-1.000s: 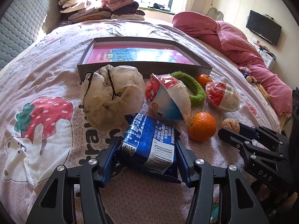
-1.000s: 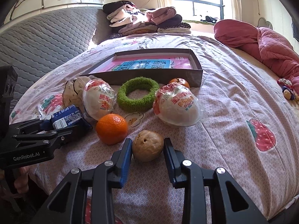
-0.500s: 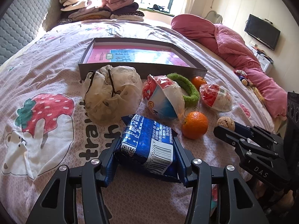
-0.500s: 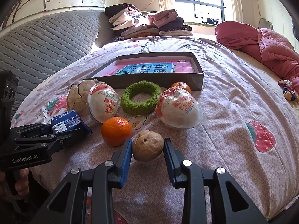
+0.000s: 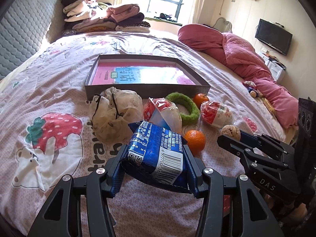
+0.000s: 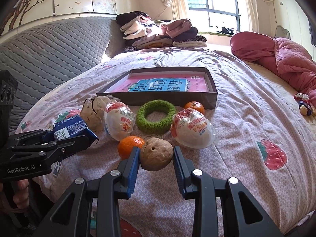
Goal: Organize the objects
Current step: 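Lift and carry packet with left tool while right tool carries potato to tray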
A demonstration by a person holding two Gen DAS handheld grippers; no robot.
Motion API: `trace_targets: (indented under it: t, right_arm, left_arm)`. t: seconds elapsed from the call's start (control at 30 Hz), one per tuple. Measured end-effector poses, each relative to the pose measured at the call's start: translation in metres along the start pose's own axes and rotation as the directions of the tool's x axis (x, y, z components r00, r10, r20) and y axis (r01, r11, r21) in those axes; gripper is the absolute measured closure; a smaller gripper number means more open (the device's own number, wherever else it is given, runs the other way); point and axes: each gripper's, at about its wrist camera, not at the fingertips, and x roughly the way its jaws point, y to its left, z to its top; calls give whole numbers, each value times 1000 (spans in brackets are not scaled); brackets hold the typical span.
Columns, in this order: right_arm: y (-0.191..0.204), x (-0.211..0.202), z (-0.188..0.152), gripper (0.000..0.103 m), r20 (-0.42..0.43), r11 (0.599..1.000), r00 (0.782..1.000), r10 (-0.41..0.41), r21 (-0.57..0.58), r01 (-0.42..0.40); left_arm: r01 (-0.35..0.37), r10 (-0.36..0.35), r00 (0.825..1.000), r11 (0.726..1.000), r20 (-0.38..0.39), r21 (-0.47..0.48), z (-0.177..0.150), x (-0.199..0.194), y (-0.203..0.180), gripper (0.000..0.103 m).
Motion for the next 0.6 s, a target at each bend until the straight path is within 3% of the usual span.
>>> trace_targets:
  t: [0.6]
  right_arm:
    - [-3,7,36,69,58,1000,998,-7,-15,7]
  left_arm:
    - [-12,12,1000,1000,21,-6,34,10,6,49]
